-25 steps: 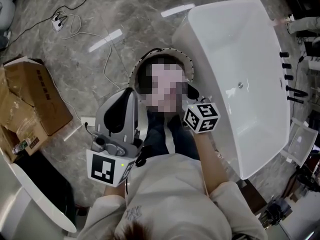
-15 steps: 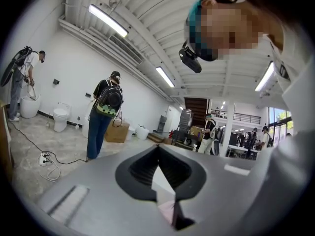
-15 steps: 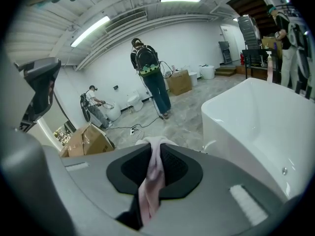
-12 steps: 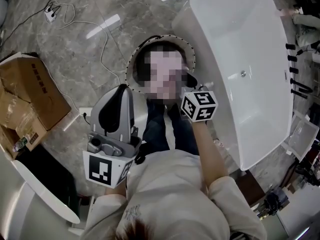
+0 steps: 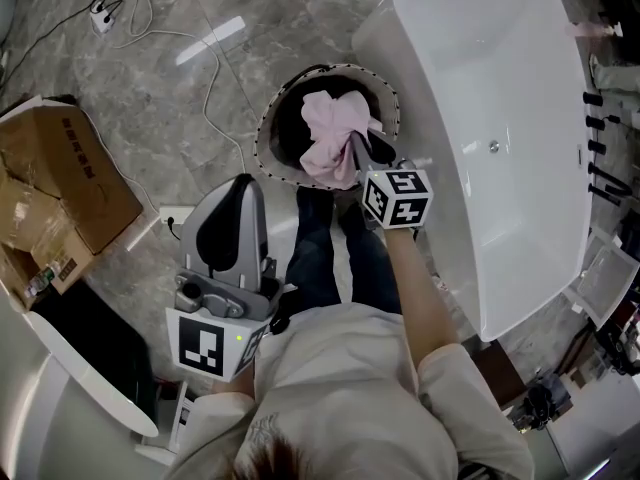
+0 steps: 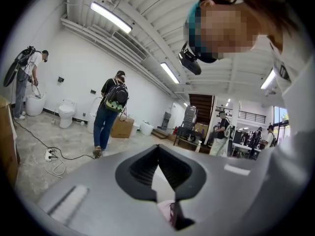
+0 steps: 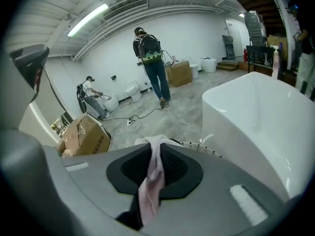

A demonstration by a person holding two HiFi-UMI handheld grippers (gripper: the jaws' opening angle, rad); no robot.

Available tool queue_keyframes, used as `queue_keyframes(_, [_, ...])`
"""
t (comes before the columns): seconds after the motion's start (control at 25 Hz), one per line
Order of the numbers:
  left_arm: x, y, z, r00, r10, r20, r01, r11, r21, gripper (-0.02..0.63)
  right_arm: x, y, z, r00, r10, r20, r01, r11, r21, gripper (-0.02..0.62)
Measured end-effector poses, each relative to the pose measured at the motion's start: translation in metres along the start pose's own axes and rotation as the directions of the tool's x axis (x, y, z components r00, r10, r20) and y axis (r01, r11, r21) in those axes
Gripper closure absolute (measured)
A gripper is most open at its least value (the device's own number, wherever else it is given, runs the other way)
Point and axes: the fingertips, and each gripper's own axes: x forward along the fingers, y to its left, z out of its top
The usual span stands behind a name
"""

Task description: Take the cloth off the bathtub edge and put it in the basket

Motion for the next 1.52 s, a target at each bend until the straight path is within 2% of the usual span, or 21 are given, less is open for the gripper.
queue_keyframes(0.6, [-0.003,0.018,-0.025,0.999,0.047,-0.024,-0.047,0.999,-0.026,0.597,0.044,-0.011,-0.033,0.998,-0.004,-0.057,0.004,1.000,0.002,0.555])
queue_keyframes(1.2, [-0.011,0.012,-0.057,0.995,0.041,-0.086,-0.046,0.997,-0.058,0.597,0.082,-0.024,-0.082,0.990,-0.025,-0.139,0.024,1.000,-0.009,0.555])
queue_keyframes(1.52, [-0.019,0.014,-0.061,0.995,0.047,-0.092,-0.053,0.997,-0.063,0.597,0.104,-0.031,-0.106,0.965,-0.075,-0.250,0.062,0.996,-0.059,0.554])
